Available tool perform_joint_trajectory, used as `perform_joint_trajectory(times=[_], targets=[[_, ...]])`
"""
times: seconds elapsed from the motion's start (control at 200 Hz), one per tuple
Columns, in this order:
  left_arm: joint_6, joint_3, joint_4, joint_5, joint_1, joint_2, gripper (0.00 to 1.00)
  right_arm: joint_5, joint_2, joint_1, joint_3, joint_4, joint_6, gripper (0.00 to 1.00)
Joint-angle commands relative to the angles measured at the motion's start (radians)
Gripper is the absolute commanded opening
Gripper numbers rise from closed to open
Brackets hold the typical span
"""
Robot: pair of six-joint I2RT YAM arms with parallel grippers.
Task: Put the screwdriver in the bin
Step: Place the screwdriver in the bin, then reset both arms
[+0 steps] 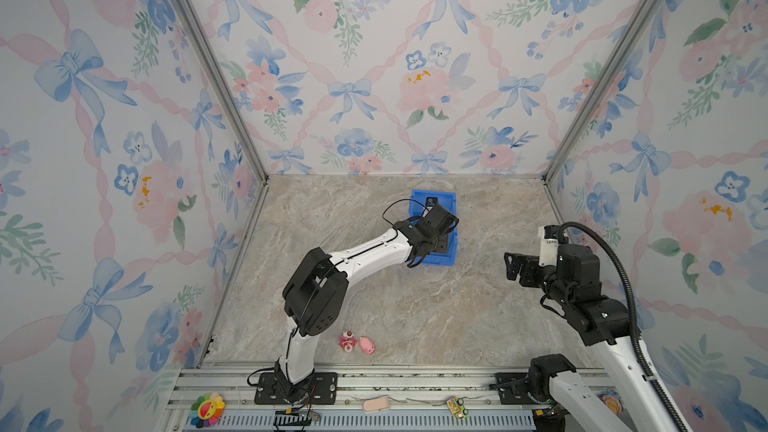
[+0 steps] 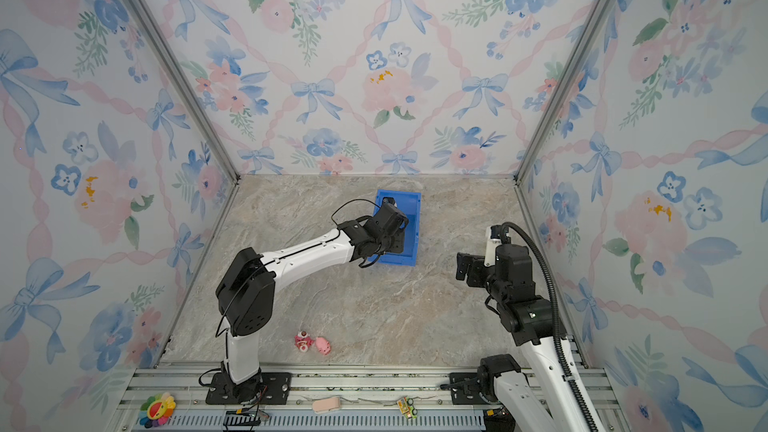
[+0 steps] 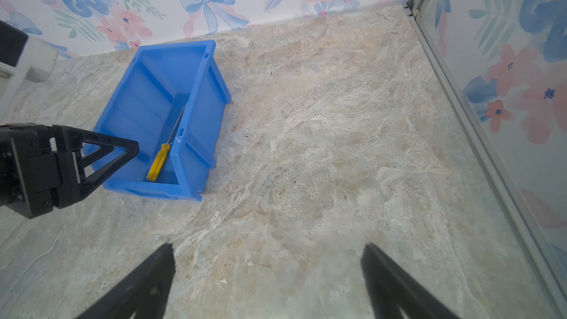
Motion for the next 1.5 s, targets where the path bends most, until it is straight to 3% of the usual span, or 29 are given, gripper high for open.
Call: perform_joint_trajectory(times=[0.0, 0.36, 0.74, 0.935, 1.065, 1.205, 1.495], targets=[[0.081, -0.053, -0.018, -0.013, -0.005, -0.101, 0.64, -0.012, -0.053, -0.015, -0.049, 0.053, 0.009, 0.97], [0.135, -0.268, -0.016, -0.008, 0.073, -0.290, 0.98, 0.055, -0.032, -0.027, -0.106, 0.080, 0.038, 0.97], [0.200, -0.575, 0.081, -0.070, 0.257, -0.571, 0.98, 0.282, -0.082, -0.037, -0.207, 0.108, 0.063, 0.97], [0.243, -0.689, 0.149, -0.183, 0.365, -0.643, 0.98, 0.167, -0.087, -0.065, -0.299, 0.227, -0.019, 0.97], [0.265, -0.756, 0.183, -0.258, 0.420, -0.668, 0.98, 0.178, -0.037, -0.067, -0.303, 0.269, -0.065, 0.97], [0.335, -0.888, 0.302, -0.215, 0.497, -0.759, 0.98, 0.197, 0.053, -0.067, -0.321, 0.337, -0.099, 0.97], [0.531, -1.239, 0.728, -0.096, 0.601, -0.939, 0.98, 0.204, 0.120, -0.071, -0.404, 0.487, -0.131, 0.97]])
